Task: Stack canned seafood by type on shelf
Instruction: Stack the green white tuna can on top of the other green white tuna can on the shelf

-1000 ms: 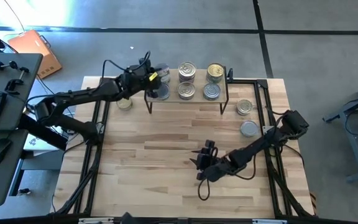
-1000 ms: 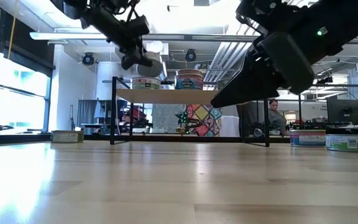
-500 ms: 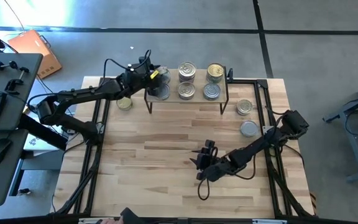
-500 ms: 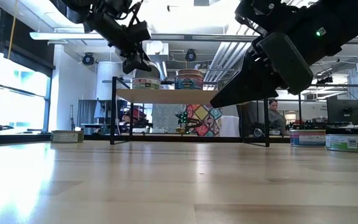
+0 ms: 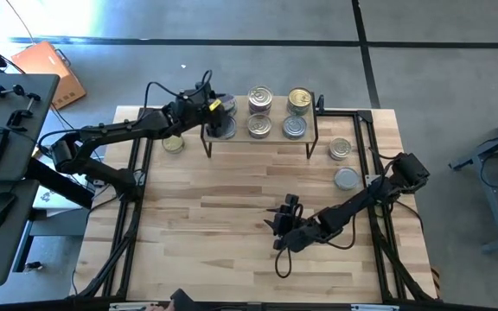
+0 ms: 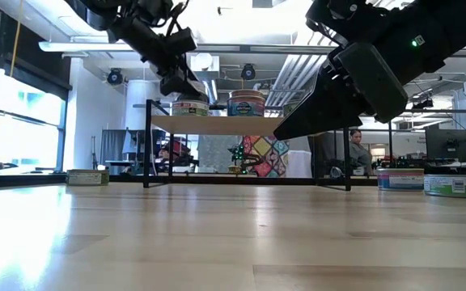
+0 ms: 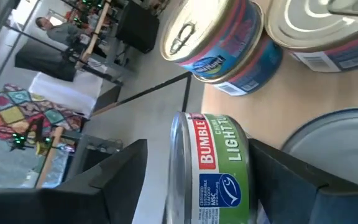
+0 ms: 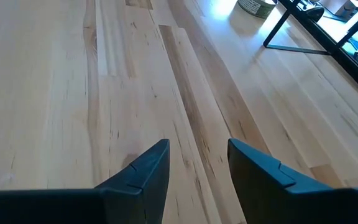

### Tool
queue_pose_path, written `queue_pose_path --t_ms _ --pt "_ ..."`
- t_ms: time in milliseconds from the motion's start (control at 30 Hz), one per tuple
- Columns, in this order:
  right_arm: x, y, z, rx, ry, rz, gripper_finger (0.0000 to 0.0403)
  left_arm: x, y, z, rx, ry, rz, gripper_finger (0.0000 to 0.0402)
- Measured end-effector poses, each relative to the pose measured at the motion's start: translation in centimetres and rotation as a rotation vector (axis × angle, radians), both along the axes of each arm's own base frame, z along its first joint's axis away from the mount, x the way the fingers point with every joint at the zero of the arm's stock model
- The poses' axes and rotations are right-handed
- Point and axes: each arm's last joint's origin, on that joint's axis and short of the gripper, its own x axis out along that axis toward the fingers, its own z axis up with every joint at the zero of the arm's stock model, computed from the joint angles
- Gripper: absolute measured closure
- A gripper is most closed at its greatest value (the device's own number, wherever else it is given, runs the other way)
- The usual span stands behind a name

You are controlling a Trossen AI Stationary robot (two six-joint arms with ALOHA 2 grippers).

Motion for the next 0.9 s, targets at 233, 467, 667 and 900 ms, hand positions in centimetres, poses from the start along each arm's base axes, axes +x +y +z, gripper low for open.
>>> queue_pose_path --t_ms 233,467,667,900 --pt "0.0 0.0 0.0 0.0 0.0 0.0 0.0249 -0.14 0.15 -0.16 -0.039 -0.014 -0.005 0.0137" --pt "0.0 0.0 0.0 0.0 0.0 0.0 0.0249 -0.64 0.77 -0.43 -0.112 -0.039 -0.003 0.0137" --pt "0.0 0.0 0.0 0.0 0.0 0.0 0.0249 -0.57 0.77 -0.32 -0.132 -0.07 -0.017 0.0137" --pt "0.0 0.0 0.0 0.0 0.0 0.0 0.0249 -0.55 0.84 -0.05 -0.131 -0.103 -0.007 0.0137"
